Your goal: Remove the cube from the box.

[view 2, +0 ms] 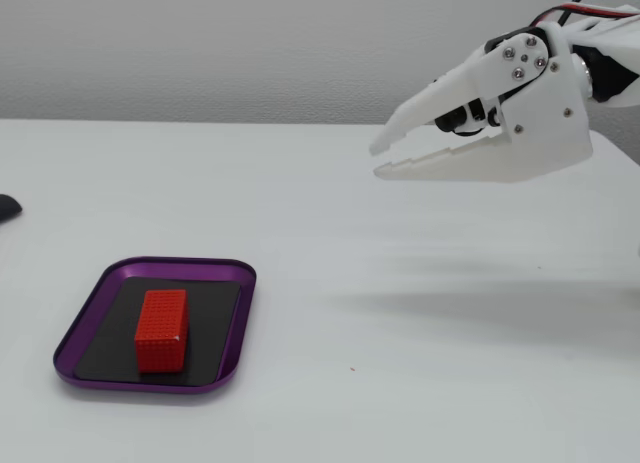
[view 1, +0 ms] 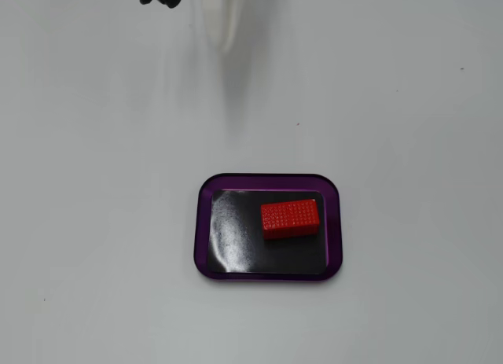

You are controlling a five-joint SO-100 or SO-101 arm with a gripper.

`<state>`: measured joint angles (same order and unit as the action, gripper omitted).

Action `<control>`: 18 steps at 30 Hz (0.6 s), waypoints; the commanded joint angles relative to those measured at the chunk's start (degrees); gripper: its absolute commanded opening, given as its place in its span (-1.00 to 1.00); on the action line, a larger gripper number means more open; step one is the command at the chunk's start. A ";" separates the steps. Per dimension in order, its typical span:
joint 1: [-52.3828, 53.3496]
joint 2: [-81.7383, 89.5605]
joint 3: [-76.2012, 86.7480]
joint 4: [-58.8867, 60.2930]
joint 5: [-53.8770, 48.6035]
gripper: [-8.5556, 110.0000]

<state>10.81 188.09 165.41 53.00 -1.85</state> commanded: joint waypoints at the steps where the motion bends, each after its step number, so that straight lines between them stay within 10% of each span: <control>1: 0.53 0.79 -0.26 -2.02 -0.44 -0.86; 18: -0.62 -13.89 -19.42 -2.72 -0.26 -0.86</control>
<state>10.90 180.09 150.56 50.98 -1.85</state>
